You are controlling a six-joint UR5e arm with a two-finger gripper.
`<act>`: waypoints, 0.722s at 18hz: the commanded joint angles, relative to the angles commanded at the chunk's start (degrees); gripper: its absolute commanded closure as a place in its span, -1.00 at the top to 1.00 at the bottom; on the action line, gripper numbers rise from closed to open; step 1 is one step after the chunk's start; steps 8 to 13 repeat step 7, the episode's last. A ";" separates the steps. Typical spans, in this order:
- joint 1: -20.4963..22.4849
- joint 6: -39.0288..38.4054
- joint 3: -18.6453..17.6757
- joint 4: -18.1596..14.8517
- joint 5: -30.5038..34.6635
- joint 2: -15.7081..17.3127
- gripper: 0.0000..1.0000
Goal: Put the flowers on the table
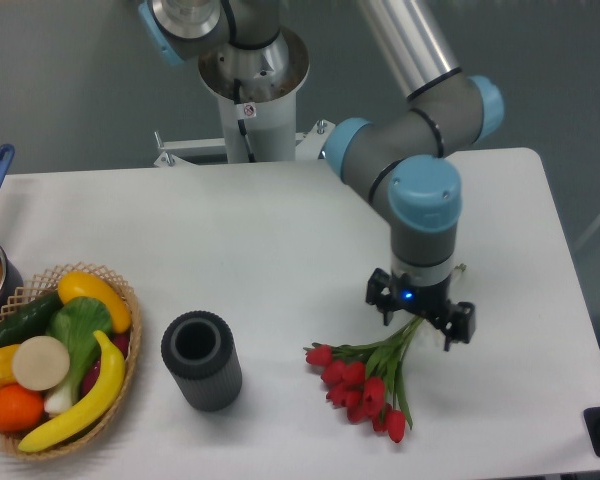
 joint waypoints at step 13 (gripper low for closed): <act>1.23 4.59 -0.70 -0.18 -2.20 0.44 1.00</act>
